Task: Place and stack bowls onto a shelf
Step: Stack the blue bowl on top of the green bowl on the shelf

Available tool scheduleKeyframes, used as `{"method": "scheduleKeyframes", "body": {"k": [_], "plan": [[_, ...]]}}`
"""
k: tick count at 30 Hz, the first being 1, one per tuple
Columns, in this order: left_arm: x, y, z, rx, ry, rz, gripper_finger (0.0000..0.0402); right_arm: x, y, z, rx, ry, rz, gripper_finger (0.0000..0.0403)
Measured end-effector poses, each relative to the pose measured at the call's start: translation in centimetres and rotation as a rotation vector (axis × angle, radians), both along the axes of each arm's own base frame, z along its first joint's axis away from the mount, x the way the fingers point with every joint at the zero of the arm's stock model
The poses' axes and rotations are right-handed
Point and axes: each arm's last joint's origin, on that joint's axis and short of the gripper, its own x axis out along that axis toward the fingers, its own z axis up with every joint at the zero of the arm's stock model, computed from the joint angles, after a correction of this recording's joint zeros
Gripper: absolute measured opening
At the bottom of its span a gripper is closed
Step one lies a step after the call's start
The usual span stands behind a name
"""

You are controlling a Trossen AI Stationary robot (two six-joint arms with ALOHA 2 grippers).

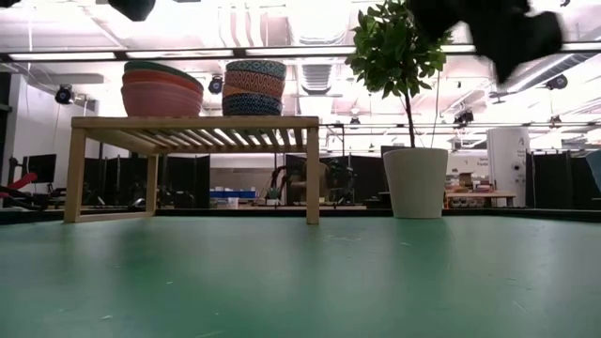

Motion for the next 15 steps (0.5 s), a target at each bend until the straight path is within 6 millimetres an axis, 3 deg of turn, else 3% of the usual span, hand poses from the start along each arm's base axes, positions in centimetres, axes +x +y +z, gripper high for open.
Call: {"method": "scheduleKeyframes", "body": {"k": [5,15], "plan": [[0.3,-0.5,-0.3,0.03,0.012,-0.016,0.0,-1.3,2.1,-2.9,-0.089,0.316,-0.075,0.018],[0.2,-0.4,0.9,0.054,-0.032,-0.015,0.0,-0.7,4.3,-7.3,-0.187,0.526,-0.059,0.018]]}}
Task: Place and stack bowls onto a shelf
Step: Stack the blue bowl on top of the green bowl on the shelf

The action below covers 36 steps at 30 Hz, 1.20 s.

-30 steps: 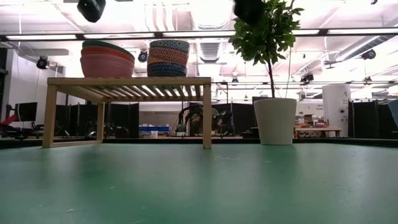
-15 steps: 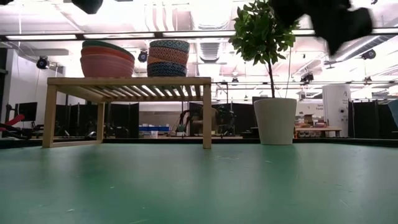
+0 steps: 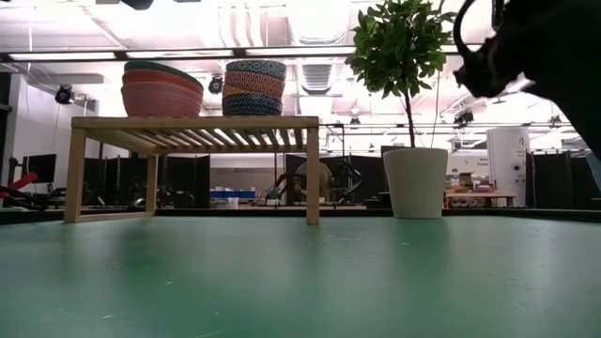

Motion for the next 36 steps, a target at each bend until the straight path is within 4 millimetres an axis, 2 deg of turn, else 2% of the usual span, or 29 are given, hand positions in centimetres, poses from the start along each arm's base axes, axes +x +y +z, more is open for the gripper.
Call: {"method": "scheduleKeyframes", "body": {"k": [4,7,12,16,21,25,31,36], "plan": [[0.1,0.0,-0.1,0.001,0.003,-0.001,0.0,0.5,0.3,-1.3,-0.01,0.03,0.039,0.0178],[0.1,0.0,-0.1,0.001,0.004,-0.001,0.0,0.7,0.4,-2.0,-0.016,0.047,0.057,0.0161],[0.1,-0.1,-0.1,-0.001,0.005,-0.001,0.0,0.7,0.6,-2.1,-0.01,0.048,0.071,0.0093],[0.1,-0.1,-0.2,0.001,0.009,-0.001,0.0,1.0,1.0,-1.1,0.018,0.014,0.075,0.0027],[0.1,-0.1,-0.2,0.0,0.009,-0.002,0.0,2.1,1.5,1.0,0.068,-0.06,0.093,0.0012],[0.2,-0.1,-0.2,0.0,0.01,-0.001,0.0,3.3,2.1,3.3,0.119,-0.172,0.194,0.0011],[0.2,-0.1,0.0,-0.004,-0.003,-0.002,0.0,6.5,3.3,7.8,0.139,-0.571,0.451,0.0011],[0.1,-0.1,0.0,-0.005,-0.007,-0.004,0.0,8.7,2.6,13.5,0.024,-0.9,0.67,0.0011]]}}
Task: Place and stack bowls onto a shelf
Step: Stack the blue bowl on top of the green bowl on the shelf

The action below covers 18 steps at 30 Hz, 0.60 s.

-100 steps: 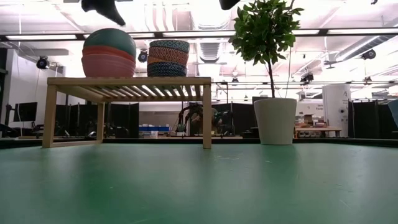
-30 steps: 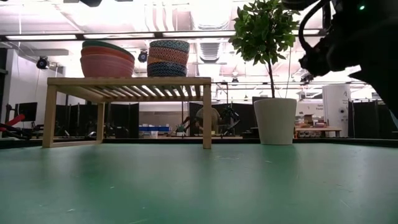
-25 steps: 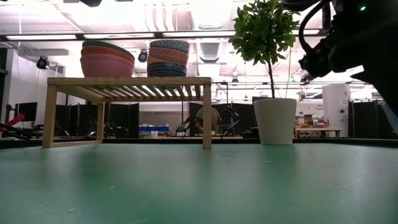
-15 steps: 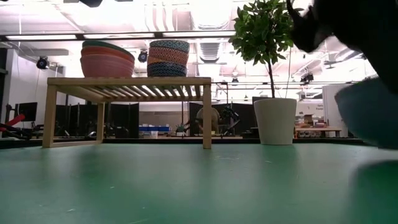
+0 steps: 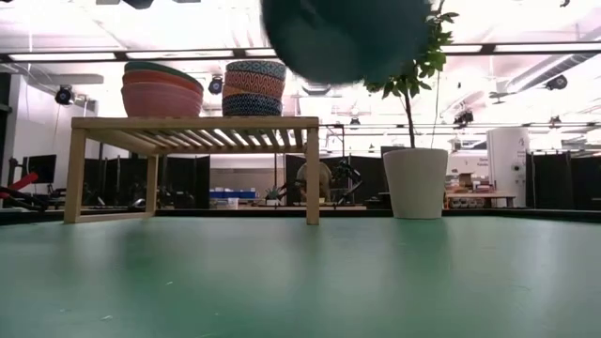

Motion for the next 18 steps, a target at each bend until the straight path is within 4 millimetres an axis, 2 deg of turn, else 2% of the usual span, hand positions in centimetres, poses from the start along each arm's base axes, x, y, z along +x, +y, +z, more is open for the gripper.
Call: {"method": "scheduleKeyframes", "body": {"k": [5,10,14,18], "plan": [[0.0,0.0,0.0,0.001,0.0,-0.004,0.0,0.2,-3.1,6.1,-0.221,-0.211,0.027,0.0011],[-0.1,-0.1,0.0,0.001,-0.001,-0.006,0.0,0.0,-6.5,10.4,-0.567,-0.371,0.04,0.0011],[-0.1,0.0,0.0,0.0,-0.003,-0.006,0.0,0.5,-10.3,11.8,-0.784,-0.372,0.047,0.0011],[-0.2,-0.1,0.1,0.008,-0.009,-0.014,0.0,1.8,-13.9,11.3,-0.916,-0.326,0.077,0.0011]]}}
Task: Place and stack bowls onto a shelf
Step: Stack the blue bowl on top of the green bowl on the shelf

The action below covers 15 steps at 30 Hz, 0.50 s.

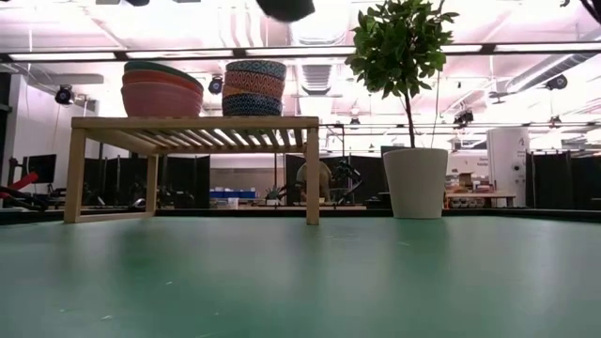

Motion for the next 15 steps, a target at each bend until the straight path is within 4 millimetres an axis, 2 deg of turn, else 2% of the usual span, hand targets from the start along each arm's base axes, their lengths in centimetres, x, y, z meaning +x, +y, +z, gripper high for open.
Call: {"method": "scheduleKeyframes", "body": {"k": [8,15], "plan": [[-0.7,0.0,0.3,0.009,-0.021,-0.015,0.0,2.9,-5.2,-2.4,-0.133,0.088,-0.043,0.0011],[-0.9,0.1,0.2,0.021,-0.004,-0.016,0.0,3.7,-6.2,-3.0,-0.168,0.105,-0.038,0.0011]]}}
